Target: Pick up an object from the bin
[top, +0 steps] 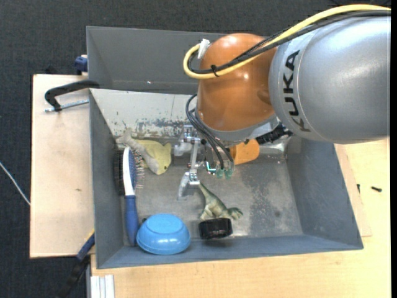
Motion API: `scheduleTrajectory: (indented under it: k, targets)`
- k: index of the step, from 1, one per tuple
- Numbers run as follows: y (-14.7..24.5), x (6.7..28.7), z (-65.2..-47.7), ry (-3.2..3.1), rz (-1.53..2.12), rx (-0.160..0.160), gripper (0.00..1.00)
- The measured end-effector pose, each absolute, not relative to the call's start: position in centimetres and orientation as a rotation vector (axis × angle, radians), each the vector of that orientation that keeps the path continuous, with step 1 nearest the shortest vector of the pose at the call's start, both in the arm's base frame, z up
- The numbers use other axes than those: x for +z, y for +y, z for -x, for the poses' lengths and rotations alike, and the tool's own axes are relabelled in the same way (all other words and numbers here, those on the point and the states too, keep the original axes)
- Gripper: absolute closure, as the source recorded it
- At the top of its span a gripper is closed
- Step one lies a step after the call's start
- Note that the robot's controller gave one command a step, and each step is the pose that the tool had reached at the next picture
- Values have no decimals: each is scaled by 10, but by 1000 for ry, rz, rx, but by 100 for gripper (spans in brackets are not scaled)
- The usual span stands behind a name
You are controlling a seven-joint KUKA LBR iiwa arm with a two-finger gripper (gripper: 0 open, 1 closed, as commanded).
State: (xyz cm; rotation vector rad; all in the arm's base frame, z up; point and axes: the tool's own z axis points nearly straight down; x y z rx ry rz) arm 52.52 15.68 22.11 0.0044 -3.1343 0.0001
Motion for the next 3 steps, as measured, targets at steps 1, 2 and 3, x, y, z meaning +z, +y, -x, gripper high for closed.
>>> scheduleTrajectory:
  k: [1, 2, 3]
  targets:
    - [189, 75, -586, -3145, -188, -4, 0]
    - [186, 76, -599, -3137, 19, -17, 0]
    - [185, 77, -593, -3092, 533, -26, 0]
